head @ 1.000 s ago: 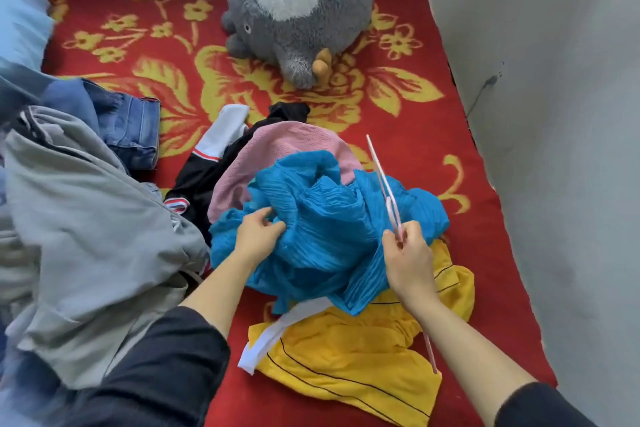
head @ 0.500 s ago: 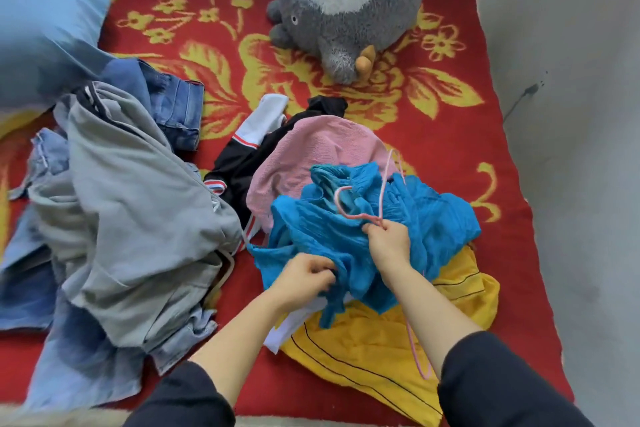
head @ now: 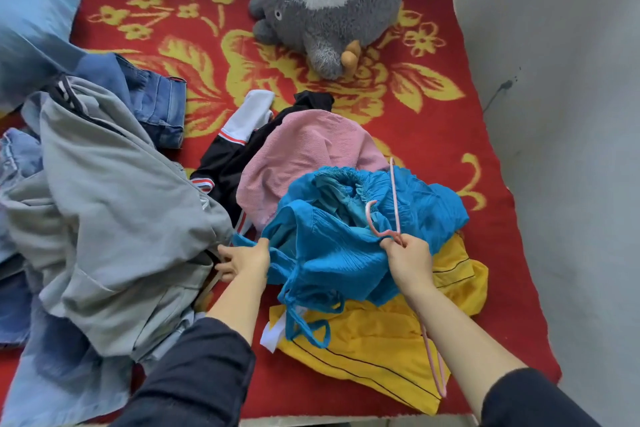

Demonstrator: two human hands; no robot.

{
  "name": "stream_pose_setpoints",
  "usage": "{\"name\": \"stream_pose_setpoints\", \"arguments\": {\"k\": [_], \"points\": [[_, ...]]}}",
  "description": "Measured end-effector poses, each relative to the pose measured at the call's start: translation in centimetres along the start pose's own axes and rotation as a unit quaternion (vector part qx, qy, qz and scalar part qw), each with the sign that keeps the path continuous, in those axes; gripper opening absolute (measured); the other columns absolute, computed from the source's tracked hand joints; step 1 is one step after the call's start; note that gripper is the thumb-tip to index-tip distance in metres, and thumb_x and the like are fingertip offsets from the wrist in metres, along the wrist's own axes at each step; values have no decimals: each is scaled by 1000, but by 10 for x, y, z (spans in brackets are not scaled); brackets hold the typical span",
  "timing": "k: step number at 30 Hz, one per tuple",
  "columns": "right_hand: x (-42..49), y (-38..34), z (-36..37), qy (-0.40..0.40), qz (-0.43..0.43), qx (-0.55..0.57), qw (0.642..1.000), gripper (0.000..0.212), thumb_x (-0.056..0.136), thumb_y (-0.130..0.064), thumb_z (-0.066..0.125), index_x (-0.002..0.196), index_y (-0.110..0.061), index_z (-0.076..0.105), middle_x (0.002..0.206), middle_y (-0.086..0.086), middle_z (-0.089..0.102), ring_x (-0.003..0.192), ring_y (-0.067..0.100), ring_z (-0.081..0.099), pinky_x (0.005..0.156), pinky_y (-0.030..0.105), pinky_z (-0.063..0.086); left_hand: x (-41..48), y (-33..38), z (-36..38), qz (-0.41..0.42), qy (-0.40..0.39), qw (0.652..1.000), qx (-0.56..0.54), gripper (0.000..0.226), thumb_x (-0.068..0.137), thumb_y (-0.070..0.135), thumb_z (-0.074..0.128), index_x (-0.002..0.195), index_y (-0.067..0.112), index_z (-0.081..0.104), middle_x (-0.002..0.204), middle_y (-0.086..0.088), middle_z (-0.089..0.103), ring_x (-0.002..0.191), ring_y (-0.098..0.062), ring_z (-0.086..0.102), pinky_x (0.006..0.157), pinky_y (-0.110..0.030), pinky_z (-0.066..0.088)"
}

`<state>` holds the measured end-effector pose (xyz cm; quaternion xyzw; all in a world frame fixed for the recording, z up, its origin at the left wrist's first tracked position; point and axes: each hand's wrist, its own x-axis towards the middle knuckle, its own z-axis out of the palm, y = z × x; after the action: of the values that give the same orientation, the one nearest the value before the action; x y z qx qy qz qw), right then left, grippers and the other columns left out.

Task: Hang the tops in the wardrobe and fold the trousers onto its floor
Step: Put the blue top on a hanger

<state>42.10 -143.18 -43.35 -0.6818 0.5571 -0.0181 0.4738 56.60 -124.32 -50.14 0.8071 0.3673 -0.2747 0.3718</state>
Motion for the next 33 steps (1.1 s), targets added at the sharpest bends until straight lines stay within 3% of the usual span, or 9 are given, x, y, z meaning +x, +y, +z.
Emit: {"name": "stream_pose_setpoints", "arguments": {"k": [3,6,9,13,17,21,25,30,33], "points": [[-1,10,-1,3,-2,-1,1000,17,86,-17,60,72,-8,64,33,-12,32,31,7,25,40,24,21,24,-22,3,-15,-70,996,-44,93,76,24,77,148,8,20,146,-22,36,128,-38,41,101,-44,39],[-4,19,3,7,-11,-5,1000,16,87,-19,59,73,-15,65,38,-12,38,34,6,29,41,25,24,33,-26,3,24,-140,989,-50,32,74,6,71,103,2,59,108,-17,62,78,-24,58,62,-31,48],[-11,27,4,10,-16,-26,999,17,87,-21,58,80,-9,67,51,-5,45,43,11,36,44,28,27,29,-26,-6,14,-176,977,-121,16,69,11,70,81,8,60,91,-13,61,75,-25,56,65,-33,45],[-22,28,-8,21,-12,-61,998,20,90,-19,55,74,-9,60,60,0,49,49,15,40,45,28,28,8,-14,-36,16,-252,928,-273,12,78,24,67,84,14,63,84,-7,64,73,-21,62,63,-31,49],[-37,20,-38,27,-18,-78,996,31,90,-19,55,63,-13,40,59,0,41,50,18,36,47,30,26,-23,14,-75,68,-260,922,-280,12,89,26,59,89,16,65,81,-7,68,68,-19,66,62,-31,54],[-60,-14,-72,76,-69,-43,994,48,93,-46,50,61,-11,46,58,1,49,54,19,45,48,33,27,-76,42,-104,172,-300,909,-232,25,96,12,52,119,5,61,110,-20,66,98,-34,63,93,-51,49],[-70,-62,-102,133,-153,-28,979,55,97,-47,43,62,-8,62,58,-2,56,62,24,49,59,36,31,-136,79,-130,248,-304,899,-192,14,94,15,55,100,15,68,75,0,72,66,-15,68,60,-28,56],[-77,-111,-134,137,-161,34,977,50,82,-45,43,55,-10,67,54,-5,60,64,21,53,62,29,34,-184,122,-163,319,-362,866,-128,44,81,4,32,111,15,62,89,-9,58,74,-26,54,65,-32,46],[-80,-127,-150,154,-161,88,971,50,70,-43,39,53,-3,63,50,2,60,58,24,57,53,28,37,-206,139,-177,410,-337,845,-69,48,88,-2,31,110,23,67,81,-2,67,61,-19,59,53,-25,48]]}}
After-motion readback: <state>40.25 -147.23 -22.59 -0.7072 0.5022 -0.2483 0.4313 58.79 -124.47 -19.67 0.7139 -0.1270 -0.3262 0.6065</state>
